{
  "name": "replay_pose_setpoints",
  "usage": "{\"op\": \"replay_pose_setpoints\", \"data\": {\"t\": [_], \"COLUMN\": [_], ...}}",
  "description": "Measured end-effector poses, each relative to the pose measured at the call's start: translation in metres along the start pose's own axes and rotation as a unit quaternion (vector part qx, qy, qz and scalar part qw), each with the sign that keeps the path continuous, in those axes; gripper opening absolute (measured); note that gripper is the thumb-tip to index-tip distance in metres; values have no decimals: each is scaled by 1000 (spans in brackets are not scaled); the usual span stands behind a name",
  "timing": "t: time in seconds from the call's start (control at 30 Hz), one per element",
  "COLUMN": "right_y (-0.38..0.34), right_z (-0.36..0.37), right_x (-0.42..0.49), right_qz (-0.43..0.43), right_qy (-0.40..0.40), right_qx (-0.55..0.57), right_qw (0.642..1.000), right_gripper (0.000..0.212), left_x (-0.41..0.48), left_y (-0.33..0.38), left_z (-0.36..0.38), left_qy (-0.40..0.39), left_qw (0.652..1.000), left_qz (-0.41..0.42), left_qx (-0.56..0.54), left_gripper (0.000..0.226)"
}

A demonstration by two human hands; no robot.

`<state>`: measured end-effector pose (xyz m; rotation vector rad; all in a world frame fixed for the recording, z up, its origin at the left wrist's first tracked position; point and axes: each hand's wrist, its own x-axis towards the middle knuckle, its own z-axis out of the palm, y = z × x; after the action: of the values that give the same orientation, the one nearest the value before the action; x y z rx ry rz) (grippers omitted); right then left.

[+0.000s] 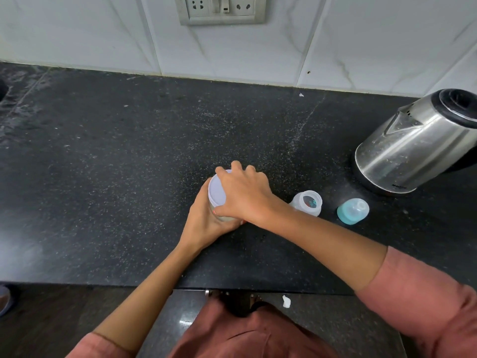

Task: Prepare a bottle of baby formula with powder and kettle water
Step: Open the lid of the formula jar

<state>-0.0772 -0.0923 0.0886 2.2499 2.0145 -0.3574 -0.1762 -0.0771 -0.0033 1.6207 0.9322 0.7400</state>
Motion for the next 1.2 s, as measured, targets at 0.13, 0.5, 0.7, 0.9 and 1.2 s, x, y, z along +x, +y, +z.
{"op": "replay_pose_setpoints", "data": {"t": [0.13,0.5,0.7,0.9,1.2], "right_y": [4,30,24,6,20], "right_z": [-3,-14,-18,-9,-16], "right_x": [1,15,8,2,10], "right_qz": [-25,-232,-78,-44,-159], "right_qy": [-20,-165,-70,-24,-143], "right_qx": [13,48,95,-44,86], "right_qw": [999,957,990,998,973], "right_gripper": [69,77,82,71,78], "left_x": [1,4,3,2,4], "left_y": [3,-3,-4,-3,-11], "left_z": [-2,-5,-5,-3,-4], "left_qy": [2,-4,-9,4,-4], "left_qw": [1000,998,998,998,997], "left_qz": [-3,-19,-39,-41,-41], "left_qx": [18,63,49,55,59], "left_gripper": [73,72,84,80,89]}}
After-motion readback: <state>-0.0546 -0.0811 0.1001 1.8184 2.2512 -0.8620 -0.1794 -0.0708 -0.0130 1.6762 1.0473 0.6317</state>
